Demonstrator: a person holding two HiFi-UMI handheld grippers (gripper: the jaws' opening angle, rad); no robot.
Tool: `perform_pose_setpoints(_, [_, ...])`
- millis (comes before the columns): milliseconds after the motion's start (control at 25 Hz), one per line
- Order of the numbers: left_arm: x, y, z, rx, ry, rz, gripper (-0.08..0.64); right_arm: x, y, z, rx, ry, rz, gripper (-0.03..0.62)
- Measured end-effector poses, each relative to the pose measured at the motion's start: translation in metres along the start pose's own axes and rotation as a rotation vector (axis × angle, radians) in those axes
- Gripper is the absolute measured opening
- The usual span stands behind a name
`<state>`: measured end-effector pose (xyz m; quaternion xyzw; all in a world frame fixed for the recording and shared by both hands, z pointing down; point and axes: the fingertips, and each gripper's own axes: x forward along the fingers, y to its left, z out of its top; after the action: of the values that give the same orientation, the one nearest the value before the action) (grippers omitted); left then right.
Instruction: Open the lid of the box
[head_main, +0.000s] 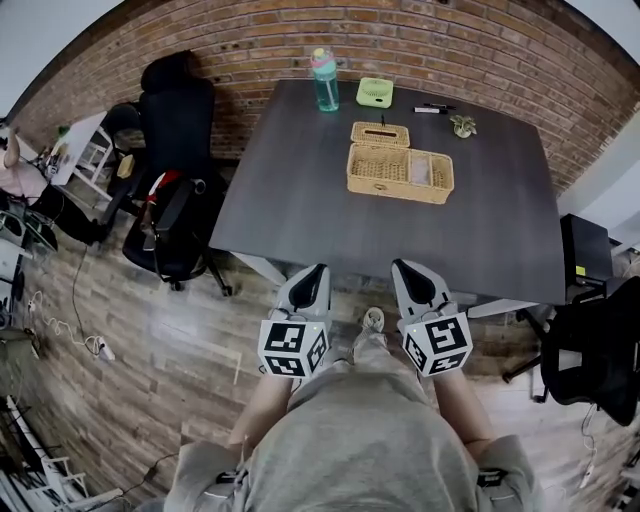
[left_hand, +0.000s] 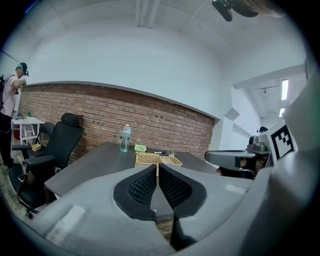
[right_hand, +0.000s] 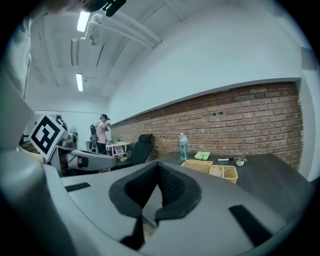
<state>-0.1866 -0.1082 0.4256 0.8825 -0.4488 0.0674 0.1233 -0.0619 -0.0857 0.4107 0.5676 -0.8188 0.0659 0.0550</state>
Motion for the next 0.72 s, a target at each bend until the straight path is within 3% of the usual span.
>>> perform_pose_setpoints(720, [-0.078, -0.022, -0.029, 0.009, -0.001, -0.006, 0.026, -0.061, 0.057, -0.015, 0.006, -0.032, -0.009, 0.003])
